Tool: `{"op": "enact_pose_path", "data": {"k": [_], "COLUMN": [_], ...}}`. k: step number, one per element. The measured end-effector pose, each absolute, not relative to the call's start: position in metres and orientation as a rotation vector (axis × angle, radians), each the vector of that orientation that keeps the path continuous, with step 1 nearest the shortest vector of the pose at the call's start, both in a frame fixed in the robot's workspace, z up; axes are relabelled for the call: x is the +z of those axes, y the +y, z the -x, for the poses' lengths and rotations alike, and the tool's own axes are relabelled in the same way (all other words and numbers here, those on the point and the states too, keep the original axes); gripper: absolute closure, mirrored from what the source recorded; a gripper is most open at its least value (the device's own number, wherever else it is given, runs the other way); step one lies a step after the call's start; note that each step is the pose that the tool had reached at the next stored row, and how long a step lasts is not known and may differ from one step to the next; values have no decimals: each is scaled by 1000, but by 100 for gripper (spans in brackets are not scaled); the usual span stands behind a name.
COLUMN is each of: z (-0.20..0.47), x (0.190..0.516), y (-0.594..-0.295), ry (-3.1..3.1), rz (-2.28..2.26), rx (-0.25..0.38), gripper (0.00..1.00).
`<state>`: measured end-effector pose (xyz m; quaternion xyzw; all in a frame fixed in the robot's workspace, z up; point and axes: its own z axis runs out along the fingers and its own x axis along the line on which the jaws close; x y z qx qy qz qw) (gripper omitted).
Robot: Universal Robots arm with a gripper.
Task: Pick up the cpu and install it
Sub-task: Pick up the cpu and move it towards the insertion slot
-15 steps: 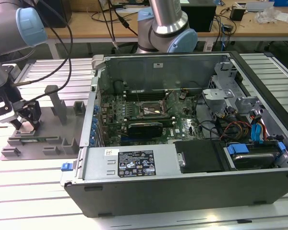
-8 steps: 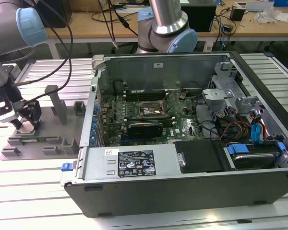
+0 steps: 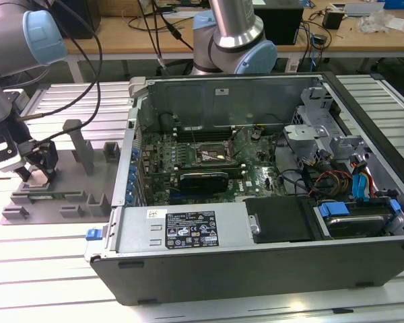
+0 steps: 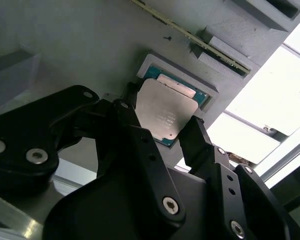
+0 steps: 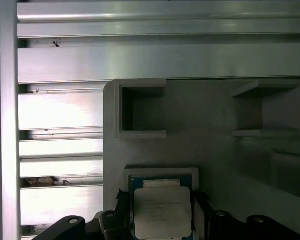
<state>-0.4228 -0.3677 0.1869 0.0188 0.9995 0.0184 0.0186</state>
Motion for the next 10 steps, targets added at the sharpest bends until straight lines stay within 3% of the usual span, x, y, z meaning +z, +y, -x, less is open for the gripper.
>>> {"op": "enact_pose_path", "data": {"k": [3,4,10], "z": [423,423,423], "x": [187,187,187], "y": [-368,-368,-368], "ry": [3103,3103,3103], "rz": [-58,-58,-58], "rx": [57,57,57], "gripper": [41,45,45]}}
